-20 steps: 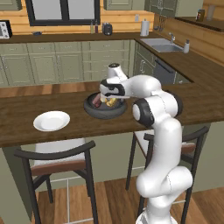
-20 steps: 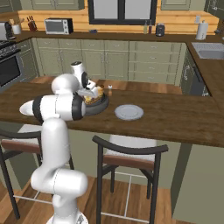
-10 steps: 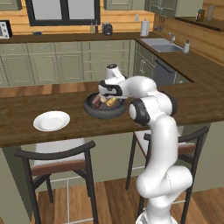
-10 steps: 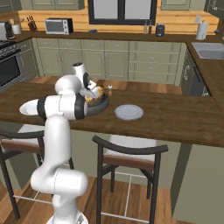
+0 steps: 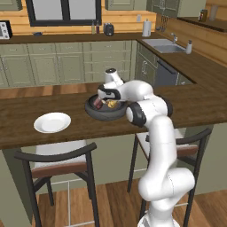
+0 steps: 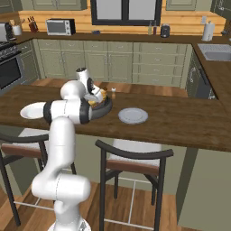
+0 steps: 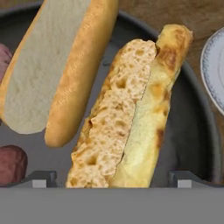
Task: Place one bun and one sausage from the bowl on each plate.
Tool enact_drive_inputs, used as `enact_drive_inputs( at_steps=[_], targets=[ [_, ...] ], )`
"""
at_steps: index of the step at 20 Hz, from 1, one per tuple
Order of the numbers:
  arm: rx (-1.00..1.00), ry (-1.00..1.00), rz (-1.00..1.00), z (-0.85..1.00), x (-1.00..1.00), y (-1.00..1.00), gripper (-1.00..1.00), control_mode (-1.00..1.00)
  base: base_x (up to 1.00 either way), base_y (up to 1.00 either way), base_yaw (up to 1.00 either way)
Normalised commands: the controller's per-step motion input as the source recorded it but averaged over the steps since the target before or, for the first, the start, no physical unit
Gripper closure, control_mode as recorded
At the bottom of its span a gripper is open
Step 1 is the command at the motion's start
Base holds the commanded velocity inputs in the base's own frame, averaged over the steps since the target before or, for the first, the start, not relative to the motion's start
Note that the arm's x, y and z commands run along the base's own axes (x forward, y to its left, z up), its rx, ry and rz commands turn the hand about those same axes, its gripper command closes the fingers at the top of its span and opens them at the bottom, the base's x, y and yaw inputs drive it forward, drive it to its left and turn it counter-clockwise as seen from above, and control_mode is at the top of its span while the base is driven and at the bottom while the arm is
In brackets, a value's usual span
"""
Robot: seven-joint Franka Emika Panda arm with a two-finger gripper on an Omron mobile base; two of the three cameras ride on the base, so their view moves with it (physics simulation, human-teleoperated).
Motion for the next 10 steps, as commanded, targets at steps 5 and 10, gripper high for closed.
enact_drive_inputs(
  at_steps=[5,10],
  targets=[
    [0.0,-0.01,0.0,-0.3,0.07,0.01,1.0,-1.0,0.0,0.0,0.0],
    [0.0,-0.01,0.0,-0.14,-0.07,-0.18,1.0,-1.0,0.0,0.0,0.0]
  ],
)
